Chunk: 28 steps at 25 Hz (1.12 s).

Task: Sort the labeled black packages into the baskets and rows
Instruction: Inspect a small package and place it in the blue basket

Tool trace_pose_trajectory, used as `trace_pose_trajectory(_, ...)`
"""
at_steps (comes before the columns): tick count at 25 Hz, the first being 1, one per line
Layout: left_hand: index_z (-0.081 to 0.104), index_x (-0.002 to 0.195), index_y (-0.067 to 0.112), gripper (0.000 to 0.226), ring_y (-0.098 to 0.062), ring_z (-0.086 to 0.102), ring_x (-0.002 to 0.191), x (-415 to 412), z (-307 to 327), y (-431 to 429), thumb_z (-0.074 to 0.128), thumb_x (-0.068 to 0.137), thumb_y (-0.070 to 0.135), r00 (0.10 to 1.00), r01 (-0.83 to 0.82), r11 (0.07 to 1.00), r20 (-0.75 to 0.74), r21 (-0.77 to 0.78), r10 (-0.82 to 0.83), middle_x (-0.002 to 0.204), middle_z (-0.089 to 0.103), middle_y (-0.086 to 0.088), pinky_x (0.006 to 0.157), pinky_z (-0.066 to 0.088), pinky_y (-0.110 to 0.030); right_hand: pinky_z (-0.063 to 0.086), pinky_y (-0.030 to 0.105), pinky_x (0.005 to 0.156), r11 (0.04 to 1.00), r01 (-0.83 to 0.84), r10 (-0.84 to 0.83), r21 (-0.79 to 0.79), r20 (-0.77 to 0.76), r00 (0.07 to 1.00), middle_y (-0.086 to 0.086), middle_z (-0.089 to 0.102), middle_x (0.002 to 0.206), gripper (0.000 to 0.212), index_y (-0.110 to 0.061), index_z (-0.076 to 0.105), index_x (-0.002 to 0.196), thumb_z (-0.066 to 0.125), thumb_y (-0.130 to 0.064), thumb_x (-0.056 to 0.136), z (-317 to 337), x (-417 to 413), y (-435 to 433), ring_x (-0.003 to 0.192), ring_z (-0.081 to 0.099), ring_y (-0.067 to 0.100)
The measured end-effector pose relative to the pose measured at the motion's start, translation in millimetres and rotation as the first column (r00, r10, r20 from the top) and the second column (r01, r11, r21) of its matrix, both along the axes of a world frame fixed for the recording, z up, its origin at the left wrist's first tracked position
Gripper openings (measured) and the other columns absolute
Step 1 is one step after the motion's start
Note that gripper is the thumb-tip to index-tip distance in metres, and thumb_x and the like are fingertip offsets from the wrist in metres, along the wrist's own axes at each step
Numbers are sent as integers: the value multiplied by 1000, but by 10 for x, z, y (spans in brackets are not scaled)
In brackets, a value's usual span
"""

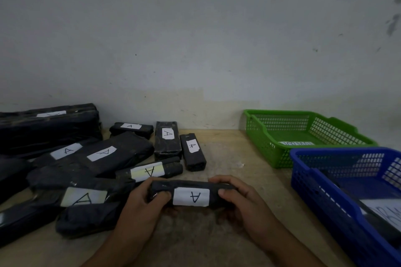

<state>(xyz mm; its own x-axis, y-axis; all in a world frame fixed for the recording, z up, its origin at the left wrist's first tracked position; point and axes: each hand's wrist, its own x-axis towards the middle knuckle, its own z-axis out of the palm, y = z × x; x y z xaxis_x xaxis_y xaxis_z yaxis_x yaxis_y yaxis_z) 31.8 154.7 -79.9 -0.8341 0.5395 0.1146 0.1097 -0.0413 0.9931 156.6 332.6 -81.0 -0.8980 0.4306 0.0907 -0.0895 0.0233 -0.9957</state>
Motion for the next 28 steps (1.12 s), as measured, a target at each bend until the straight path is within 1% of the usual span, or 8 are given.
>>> trace_pose_trajectory(4, 70, 89, 15, 17, -10, 68, 78, 25, 19, -5, 59, 88, 2, 1000, 5, 1000, -26, -27, -6, 84, 74, 2, 65, 51, -18, 47, 24, 62, 995, 60, -61, 77, 17, 998, 7, 73, 87, 22, -13, 75, 93, 57, 0, 90, 34, 9, -27, 74, 62, 15)
trace_pose_trajectory(9, 70, 91, 16, 9, -11, 69, 83, 64, 23, -5, 63, 89, 12, 997, 63, 997, -33, -49, -65, 90, 75, 1, 73, 51, -25, 45, 24, 63, 983, 127, -132, 136, 27, 991, 3, 72, 78, 32, -16, 75, 82, 53, 6, 90, 96, 53, -3, 71, 61, 14)
trace_pose_trajectory(13, 67, 85, 15, 8, -15, 68, 79, 50, 26, -14, 63, 88, 8, 995, 41, 995, -89, -86, -49, 85, 72, -5, 64, 49, -20, 46, 20, 60, 983, 115, -124, 146, 59, 991, 3, 71, 80, 31, -17, 75, 84, 53, 5, 90, 79, 41, -36, 70, 62, 10)
trace_pose_trajectory(16, 65, 87, 10, 7, -13, 68, 74, 42, 47, -7, 61, 89, 5, 998, 29, 999, -63, -41, -32, 84, 71, -7, 60, 52, -19, 48, 21, 62, 992, 107, -110, 73, 34, 993, 1, 73, 87, 18, -22, 74, 88, 60, -12, 81, 85, 23, -62, 75, 65, 10)
trace_pose_trajectory(18, 66, 89, 8, 6, -15, 69, 73, 42, 51, 5, 60, 89, 5, 1000, 3, 1000, 7, 10, -3, 83, 72, -8, 62, 55, -24, 49, 28, 64, 994, 106, -106, -34, -16, 994, 8, 73, 93, 21, -18, 73, 92, 59, -14, 77, 75, 3, -51, 78, 66, 17)
trace_pose_trajectory(21, 69, 94, 10, 9, -29, 70, 86, 30, 22, 26, 61, 89, 12, 988, 4, 995, 156, 102, -20, 90, 75, -8, 76, 57, -45, 49, 32, 59, 970, 147, -158, -191, -44, 986, 19, 71, 90, 24, -6, 72, 92, 50, 2, 91, 61, -29, -16, 74, 65, 25)
trace_pose_trajectory(25, 65, 103, 4, 20, -33, 70, 88, 24, 2, 20, 49, 93, 1, 964, 55, 979, 244, 195, -103, 99, 73, -16, 78, 54, -47, 43, 30, 58, 962, 239, -248, -134, -51, 967, 15, 72, 83, 38, -13, 77, 84, 46, 6, 93, 28, -28, 53, 72, 58, 28)
trace_pose_trajectory(28, 68, 99, 7, 22, -33, 70, 89, 32, -7, 20, 51, 92, -5, 991, 32, 993, 129, 116, -47, 93, 75, -12, 85, 53, -49, 38, 28, 51, 962, 264, -268, -71, -56, 962, 15, 69, 79, 32, -10, 75, 88, 47, 5, 94, 45, 6, 73, 65, 49, 25)
